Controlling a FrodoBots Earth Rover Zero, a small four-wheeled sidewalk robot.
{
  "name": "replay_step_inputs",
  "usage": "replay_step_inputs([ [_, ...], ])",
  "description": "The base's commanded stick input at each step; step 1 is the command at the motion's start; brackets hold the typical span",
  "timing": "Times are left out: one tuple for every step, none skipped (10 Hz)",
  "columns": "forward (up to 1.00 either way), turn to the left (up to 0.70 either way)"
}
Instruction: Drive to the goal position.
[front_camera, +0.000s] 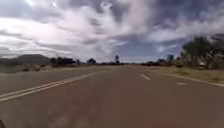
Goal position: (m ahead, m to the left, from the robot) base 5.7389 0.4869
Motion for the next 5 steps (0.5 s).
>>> replay_step_inputs([
  [1.00,0.00],
  [1.00,0.00],
  [1.00,0.00],
  [1.00,0.00],
  [1.00,0.00],
])
